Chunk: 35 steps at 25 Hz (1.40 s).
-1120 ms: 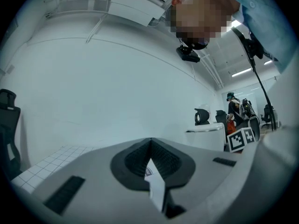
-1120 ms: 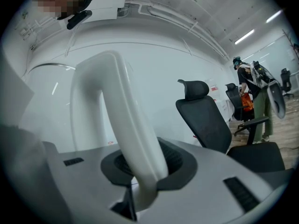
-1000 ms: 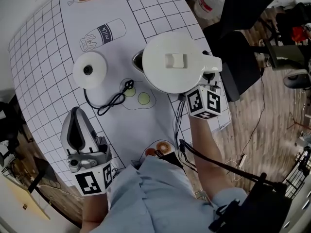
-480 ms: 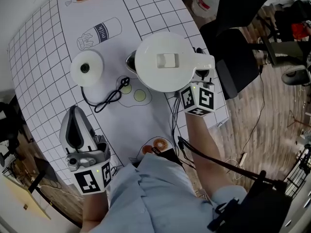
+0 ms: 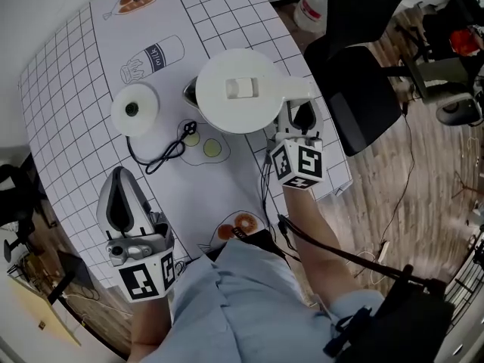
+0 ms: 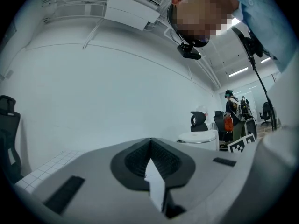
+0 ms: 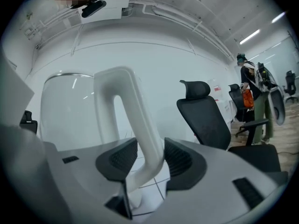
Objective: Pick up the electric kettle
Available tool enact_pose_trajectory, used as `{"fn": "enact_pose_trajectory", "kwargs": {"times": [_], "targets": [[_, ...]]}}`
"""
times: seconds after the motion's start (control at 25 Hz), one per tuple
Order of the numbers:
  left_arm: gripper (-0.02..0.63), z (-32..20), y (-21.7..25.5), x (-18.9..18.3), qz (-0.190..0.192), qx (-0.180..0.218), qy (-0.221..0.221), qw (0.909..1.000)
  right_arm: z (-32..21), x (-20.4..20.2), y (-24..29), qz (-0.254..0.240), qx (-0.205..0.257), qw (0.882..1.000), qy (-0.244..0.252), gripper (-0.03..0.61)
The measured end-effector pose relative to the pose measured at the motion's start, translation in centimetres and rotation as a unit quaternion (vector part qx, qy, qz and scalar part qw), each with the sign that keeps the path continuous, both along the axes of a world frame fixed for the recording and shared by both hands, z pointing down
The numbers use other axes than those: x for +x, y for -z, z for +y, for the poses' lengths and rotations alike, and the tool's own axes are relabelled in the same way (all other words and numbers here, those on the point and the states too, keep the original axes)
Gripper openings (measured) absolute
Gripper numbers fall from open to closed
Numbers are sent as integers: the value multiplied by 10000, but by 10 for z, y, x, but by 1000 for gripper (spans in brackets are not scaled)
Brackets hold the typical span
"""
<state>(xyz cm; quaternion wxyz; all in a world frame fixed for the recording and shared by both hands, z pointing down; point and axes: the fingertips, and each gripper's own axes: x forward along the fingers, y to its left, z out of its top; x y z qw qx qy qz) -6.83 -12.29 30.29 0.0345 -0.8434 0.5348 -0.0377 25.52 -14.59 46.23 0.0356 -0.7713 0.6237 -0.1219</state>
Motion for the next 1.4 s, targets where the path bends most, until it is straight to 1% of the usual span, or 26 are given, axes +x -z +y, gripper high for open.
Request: {"fn": "enact_pose_trajectory", "kwargs": {"times": [0.12,0.28,0.4,0.56,0.64,0.72,0.8,0.88,0.96,1.08,1.4], "targets": [[0,12,5,7,25,55,-11,10000,23,-4,1,-116,-85,9999,87,170],[0,3,13,15,72,172,-59,9998,16,-15,20,-131,-46,9995,294,172],[0,5,16,21,121,145,-28,9998,27,-36,43,-5,-41,9975,705,172],[0,17,28,31,220,179,18,9996,51,-66,81,283,109,9924,1195,164],[0,26,35,36,211,277,24,9994,62,-77,97,450,170,9892,1385,136],[0,25,43,38,207,391,49,9990,61,-90,114,651,260,9850,1574,77],[0,23,50,38,216,462,94,9987,59,-103,130,801,395,9803,1761,37],[0,25,53,37,215,491,148,9985,62,-114,143,897,535,9759,1914,22],[0,27,56,35,193,516,198,9983,65,-121,154,943,690,9729,1994,15],[0,30,59,33,156,567,259,9979,65,-129,173,961,1077,9680,2053,6],[0,31,61,29,153,578,306,9977,66,-140,184,990,1232,9625,2204,0]]}}
